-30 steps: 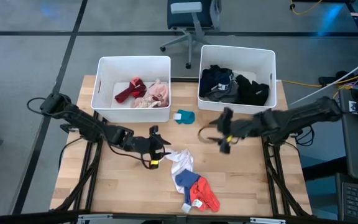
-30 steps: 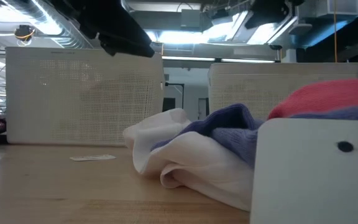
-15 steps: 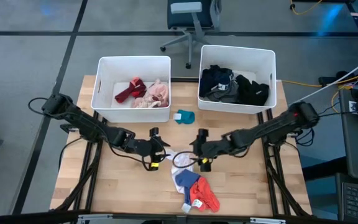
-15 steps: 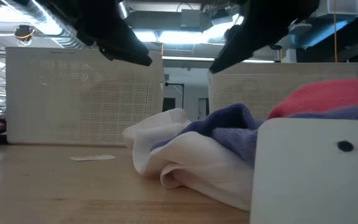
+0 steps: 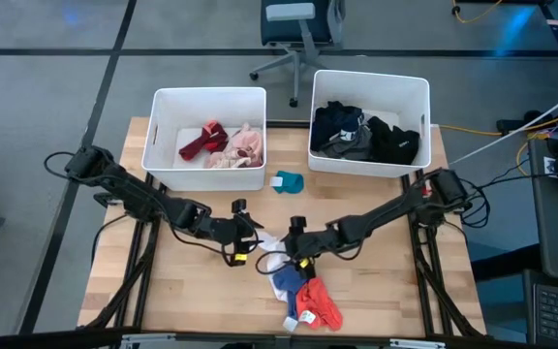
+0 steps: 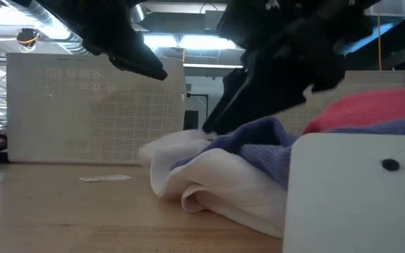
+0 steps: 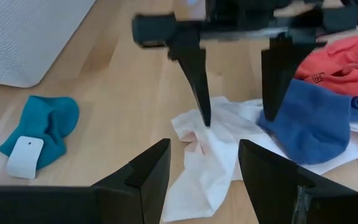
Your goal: Sort clothes
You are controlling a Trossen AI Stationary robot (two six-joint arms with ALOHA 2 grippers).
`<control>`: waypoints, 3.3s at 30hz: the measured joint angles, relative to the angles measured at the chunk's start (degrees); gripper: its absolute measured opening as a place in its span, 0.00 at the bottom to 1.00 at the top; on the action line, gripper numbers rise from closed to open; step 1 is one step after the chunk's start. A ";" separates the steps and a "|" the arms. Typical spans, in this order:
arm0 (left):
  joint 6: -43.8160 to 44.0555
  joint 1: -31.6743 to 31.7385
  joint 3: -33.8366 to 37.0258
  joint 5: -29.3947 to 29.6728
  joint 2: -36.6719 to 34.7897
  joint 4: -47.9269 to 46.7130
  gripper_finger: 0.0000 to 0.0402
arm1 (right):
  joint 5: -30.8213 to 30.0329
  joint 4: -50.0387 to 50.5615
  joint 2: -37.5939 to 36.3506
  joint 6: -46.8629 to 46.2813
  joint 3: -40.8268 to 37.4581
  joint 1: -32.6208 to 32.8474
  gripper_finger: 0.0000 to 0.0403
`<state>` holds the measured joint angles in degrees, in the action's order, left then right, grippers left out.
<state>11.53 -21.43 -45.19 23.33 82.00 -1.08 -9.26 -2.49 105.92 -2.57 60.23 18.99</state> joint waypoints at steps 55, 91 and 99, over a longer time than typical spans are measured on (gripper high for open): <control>2.73 -9.79 0.02 21.96 -10.05 -7.75 0.45 | -27.86 27.31 -11.40 16.65 19.78 -3.26 0.01; 9.07 -10.73 0.02 27.28 -10.75 -18.23 0.45 | -0.74 -10.26 2.47 31.62 33.74 -32.86 0.02; 9.07 -10.73 0.02 27.26 -10.75 -18.56 0.45 | -3.51 -5.29 6.81 29.32 33.73 -32.84 0.05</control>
<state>20.60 -32.16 -45.17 50.59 71.24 -19.64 -12.76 -7.78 112.73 26.75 93.95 -13.86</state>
